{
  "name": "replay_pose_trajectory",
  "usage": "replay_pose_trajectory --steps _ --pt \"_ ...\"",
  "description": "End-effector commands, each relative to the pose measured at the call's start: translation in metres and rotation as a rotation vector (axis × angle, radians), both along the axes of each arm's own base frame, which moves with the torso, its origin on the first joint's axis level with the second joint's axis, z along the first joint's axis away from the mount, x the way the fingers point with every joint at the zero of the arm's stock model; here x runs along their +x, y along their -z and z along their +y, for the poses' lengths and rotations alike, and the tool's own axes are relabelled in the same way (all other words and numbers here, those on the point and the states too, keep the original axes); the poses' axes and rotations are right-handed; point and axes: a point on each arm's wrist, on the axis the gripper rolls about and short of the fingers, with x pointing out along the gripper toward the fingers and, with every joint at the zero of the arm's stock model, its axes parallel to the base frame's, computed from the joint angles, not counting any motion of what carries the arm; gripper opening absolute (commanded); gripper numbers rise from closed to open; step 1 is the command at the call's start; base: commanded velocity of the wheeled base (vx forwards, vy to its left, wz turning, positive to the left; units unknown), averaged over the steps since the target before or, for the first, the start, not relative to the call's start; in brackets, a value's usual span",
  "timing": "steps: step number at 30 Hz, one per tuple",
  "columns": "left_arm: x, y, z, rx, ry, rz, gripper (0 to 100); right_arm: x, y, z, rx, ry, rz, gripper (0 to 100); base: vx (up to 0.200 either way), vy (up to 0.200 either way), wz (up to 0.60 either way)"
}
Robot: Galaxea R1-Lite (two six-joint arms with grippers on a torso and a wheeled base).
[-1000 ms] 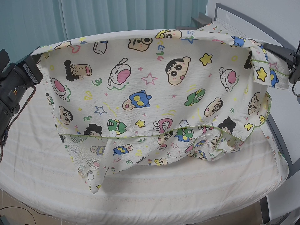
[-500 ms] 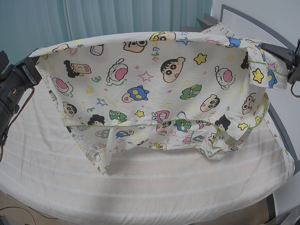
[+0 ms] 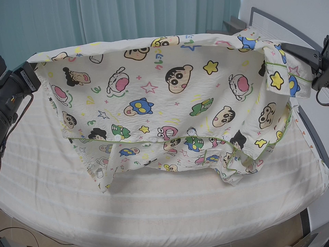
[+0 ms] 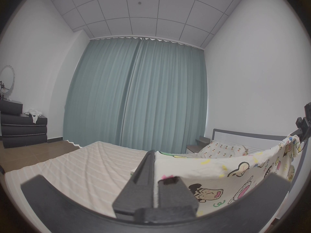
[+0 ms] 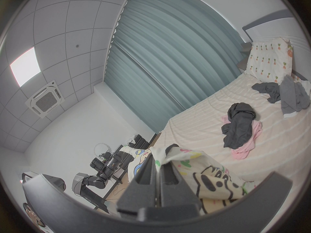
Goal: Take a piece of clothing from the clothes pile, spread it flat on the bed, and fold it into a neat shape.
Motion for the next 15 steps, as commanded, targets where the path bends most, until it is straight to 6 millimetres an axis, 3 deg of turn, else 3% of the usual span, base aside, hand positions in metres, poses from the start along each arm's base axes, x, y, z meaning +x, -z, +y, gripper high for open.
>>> replay_pose_trajectory --steps 1,9,15 --pt "-0.0020 -0.0014 0.0022 -0.005 -0.008 -0.008 0 0.0005 -0.0002 0.0007 0.000 -0.004 0.000 0 0.000 0.200 0.00" --pt "-0.0024 -0.0012 0.0028 -0.013 -0.029 -0.005 0 -0.0009 -0.0025 0.0003 0.002 -0.003 -0.010 0 0.000 0.200 0.00" --pt "-0.0067 0.0034 0.0045 -0.010 -0.031 0.005 0 -0.0032 -0.0022 -0.0001 0.001 -0.005 -0.013 0 0.000 0.000 0.00"
